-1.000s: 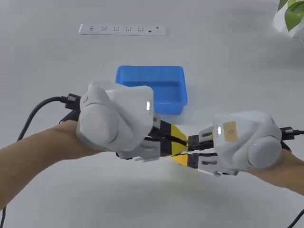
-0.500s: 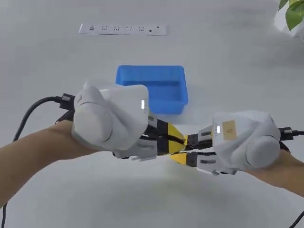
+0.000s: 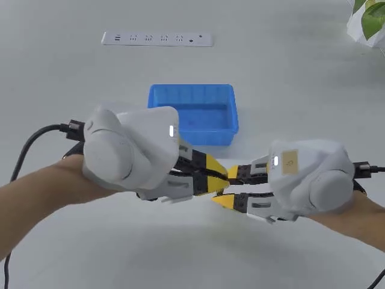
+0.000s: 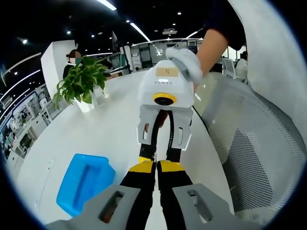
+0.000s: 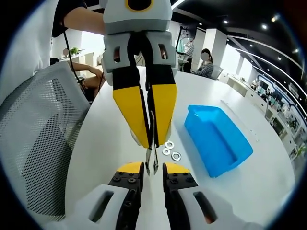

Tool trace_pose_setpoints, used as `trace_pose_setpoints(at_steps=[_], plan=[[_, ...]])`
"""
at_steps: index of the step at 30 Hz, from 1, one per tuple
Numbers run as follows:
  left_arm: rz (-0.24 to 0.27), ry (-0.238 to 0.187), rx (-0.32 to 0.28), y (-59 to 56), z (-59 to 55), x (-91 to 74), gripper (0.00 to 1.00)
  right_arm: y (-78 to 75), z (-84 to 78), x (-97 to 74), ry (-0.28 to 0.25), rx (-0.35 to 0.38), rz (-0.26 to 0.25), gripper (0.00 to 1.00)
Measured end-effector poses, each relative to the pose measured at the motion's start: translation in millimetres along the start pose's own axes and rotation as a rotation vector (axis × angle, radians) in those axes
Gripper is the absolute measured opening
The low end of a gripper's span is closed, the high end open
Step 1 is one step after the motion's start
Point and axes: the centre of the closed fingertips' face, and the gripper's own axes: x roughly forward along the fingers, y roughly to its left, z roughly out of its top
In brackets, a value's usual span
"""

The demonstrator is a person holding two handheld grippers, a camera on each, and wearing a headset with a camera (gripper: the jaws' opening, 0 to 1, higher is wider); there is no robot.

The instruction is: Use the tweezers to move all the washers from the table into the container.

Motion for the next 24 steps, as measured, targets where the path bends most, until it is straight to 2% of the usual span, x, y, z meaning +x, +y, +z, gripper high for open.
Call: trace_pose_setpoints(at_steps=[3, 7, 11, 18, 24], plan=[[0.021, -0.005, -0.025, 3.2, -1.5, -5.3, 0.05, -1.3, -1.2, -0.1, 0.002, 0.006, -0.007, 0.18], [0.049, -0.001, -0.029, 7.2, -6.5, -13.0, 0.05, -1.3, -0.3, 1.8, -0.007, 0.025, -0.008, 0.19], [0.090, -0.003, -0.044, 15.0, -11.4, -24.8, 0.05, 2.8, 3.2, 5.9, -0.022, 0.033, 0.013, 0.21], [0.129, 0.003, -0.039, 27.1, -18.9, -39.0, 0.05, 5.2, 6.9, 13.7, -0.028, 0.033, 0.031, 0.24], [0.138, 0.004, -0.042, 30.4, -23.7, -41.0, 0.05, 4.5, 6.5, 16.5, -0.025, 0.041, 0.034, 0.25]])
